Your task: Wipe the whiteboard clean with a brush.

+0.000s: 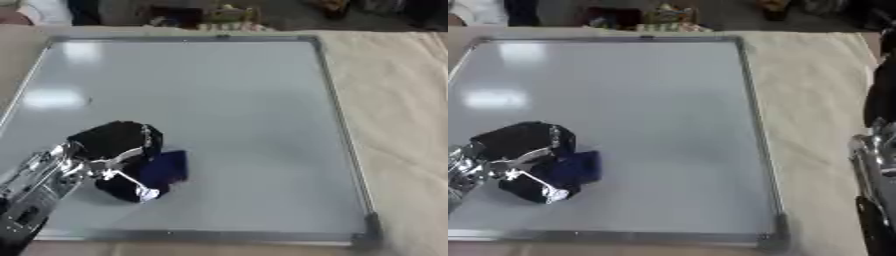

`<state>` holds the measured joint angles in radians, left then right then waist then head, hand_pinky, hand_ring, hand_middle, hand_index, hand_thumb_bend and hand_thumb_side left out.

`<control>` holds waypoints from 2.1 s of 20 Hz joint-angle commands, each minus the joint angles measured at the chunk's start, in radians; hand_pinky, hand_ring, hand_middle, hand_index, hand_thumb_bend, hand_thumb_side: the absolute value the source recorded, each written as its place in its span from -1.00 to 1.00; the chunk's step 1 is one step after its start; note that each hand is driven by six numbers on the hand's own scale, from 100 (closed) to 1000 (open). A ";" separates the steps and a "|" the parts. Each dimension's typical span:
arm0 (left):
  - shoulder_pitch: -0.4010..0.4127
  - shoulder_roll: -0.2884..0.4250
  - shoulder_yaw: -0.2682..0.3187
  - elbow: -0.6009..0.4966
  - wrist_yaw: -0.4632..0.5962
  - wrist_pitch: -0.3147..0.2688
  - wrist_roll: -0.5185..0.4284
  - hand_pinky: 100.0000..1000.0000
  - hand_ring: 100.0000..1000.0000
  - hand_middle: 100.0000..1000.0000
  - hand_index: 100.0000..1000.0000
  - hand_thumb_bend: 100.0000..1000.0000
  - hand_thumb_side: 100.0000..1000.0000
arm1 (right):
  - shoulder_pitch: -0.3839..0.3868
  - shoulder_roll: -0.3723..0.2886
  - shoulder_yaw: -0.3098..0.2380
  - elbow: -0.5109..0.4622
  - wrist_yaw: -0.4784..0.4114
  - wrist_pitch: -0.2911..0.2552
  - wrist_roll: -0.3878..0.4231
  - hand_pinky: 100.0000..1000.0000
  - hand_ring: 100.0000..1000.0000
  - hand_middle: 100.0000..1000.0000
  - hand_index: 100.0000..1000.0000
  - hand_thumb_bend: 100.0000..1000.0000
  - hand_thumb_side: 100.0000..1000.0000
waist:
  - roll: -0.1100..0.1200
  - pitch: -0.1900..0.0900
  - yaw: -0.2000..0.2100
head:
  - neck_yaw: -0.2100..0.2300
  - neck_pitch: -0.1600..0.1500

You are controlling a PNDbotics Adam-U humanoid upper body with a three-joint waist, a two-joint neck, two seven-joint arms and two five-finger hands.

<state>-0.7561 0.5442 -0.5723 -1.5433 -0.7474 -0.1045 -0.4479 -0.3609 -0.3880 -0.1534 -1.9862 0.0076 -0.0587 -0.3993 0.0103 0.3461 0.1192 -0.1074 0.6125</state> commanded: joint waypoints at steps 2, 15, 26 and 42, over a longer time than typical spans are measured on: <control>-0.006 0.008 0.003 0.004 0.003 -0.003 0.013 -0.07 0.22 -0.06 -1.00 -0.50 -0.42 | -0.010 -0.011 -0.008 -0.014 -0.005 -0.004 0.004 0.76 0.72 0.32 0.74 -1.00 1.00 | -0.004 -0.013 0.000 | 0.003 -0.013; 0.004 0.023 0.040 0.002 0.020 0.015 0.026 -0.19 0.10 -0.16 -1.00 -0.76 -0.58 | -0.010 -0.011 -0.007 -0.014 -0.005 -0.004 0.010 0.76 0.72 0.32 0.74 -1.00 1.00 | -0.012 -0.016 0.005 | 0.009 -0.009; 0.023 0.106 0.161 -0.024 0.055 0.068 0.067 -0.23 0.05 -0.26 -1.00 -0.77 -0.58 | -0.034 -0.049 -0.008 -0.014 -0.007 -0.037 -0.005 0.74 0.71 0.33 0.73 -1.00 1.00 | -0.014 -0.014 0.006 | 0.028 -0.011; -0.095 0.126 0.310 0.229 0.025 0.134 0.115 -0.19 0.07 -0.32 -1.00 -0.75 -0.55 | -0.030 -0.056 -0.008 -0.014 0.004 -0.041 -0.004 0.76 0.72 0.33 0.73 -1.00 1.00 | -0.017 0.012 -0.003 | 0.050 -0.056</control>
<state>-0.8303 0.6427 -0.2876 -1.3336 -0.7100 0.0269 -0.3401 -0.3829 -0.4177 -0.1534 -1.9862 0.0071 -0.0964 -0.4049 -0.0080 0.3768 0.1162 -0.0625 0.5715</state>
